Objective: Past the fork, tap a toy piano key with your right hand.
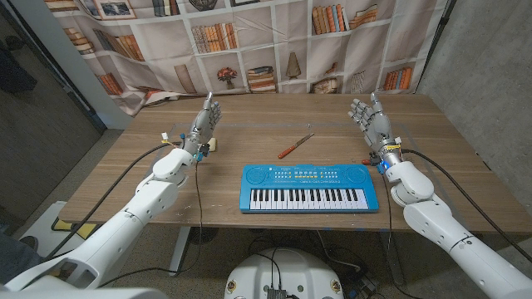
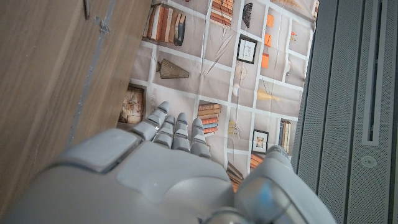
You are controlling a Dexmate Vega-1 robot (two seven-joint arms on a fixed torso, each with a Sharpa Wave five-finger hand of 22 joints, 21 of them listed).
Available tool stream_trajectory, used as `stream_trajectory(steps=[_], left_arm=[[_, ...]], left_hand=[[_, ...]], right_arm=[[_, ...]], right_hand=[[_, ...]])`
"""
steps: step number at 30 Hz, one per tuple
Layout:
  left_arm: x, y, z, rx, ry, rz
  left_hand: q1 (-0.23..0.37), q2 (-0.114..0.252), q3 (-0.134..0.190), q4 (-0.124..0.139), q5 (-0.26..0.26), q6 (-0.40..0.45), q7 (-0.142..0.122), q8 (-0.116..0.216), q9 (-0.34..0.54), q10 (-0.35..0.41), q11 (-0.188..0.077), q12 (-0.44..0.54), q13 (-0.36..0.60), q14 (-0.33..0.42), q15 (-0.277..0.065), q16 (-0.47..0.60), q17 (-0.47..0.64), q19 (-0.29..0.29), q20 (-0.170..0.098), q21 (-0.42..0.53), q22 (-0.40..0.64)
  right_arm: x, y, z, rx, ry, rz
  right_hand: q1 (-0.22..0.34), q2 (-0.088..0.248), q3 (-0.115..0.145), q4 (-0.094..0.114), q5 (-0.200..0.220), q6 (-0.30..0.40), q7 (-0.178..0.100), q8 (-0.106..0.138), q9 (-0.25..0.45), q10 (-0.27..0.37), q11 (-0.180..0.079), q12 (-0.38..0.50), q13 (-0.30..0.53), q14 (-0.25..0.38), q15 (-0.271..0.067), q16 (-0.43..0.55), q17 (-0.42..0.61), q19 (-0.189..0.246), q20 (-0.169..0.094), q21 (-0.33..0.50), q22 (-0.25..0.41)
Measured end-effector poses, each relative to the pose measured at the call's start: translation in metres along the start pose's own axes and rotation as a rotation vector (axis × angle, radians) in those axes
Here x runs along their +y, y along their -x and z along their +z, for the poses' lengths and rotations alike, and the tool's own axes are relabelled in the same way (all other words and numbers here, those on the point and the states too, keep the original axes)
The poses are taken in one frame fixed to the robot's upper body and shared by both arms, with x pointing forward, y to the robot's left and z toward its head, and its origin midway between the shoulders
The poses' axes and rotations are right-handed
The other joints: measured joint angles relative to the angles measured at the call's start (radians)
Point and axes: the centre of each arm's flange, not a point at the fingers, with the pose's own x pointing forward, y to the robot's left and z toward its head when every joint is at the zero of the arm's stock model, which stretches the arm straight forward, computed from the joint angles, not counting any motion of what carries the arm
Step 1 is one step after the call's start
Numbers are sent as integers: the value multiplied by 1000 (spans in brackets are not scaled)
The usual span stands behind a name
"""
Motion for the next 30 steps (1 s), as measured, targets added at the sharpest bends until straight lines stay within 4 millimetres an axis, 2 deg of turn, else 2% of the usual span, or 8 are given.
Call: stream_trajectory(steps=[8,15,17,30], left_arm=[[-5,-2,5,-6,-11,-5],[-9,-6,10,-16,-24,-15],[-10,-7,11,-17,-28,-20],[-15,-17,11,-6,-54,-76]], left_hand=[[16,6,3,-3,4,17,2,4,0,20,-5,0,0,24,2,0,0,19,1,7,0],[27,17,-1,-7,4,54,0,4,0,62,3,7,0,55,1,8,0,41,-2,9,0],[36,9,-1,-7,4,69,0,11,0,77,5,11,0,61,-3,8,0,50,-3,9,0],[41,12,-7,-12,4,95,-2,12,0,98,12,11,0,82,0,8,-2,64,0,9,0]], right_arm=[[2,13,11,-23,9,26],[5,26,19,-41,19,43],[5,28,19,-41,19,45],[14,51,25,-48,22,63]], right_hand=[[0,0,3,-3,0,9,1,0,0,18,4,6,0,9,2,0,0,7,0,0,0],[0,0,-1,-7,0,12,-2,0,0,36,0,12,0,23,6,0,0,18,1,0,0],[0,0,-1,-7,0,18,-7,0,0,43,7,15,0,28,1,0,0,18,1,0,0],[0,0,-1,-7,-8,29,-7,0,0,54,-4,15,0,37,-1,0,0,30,2,0,0]])
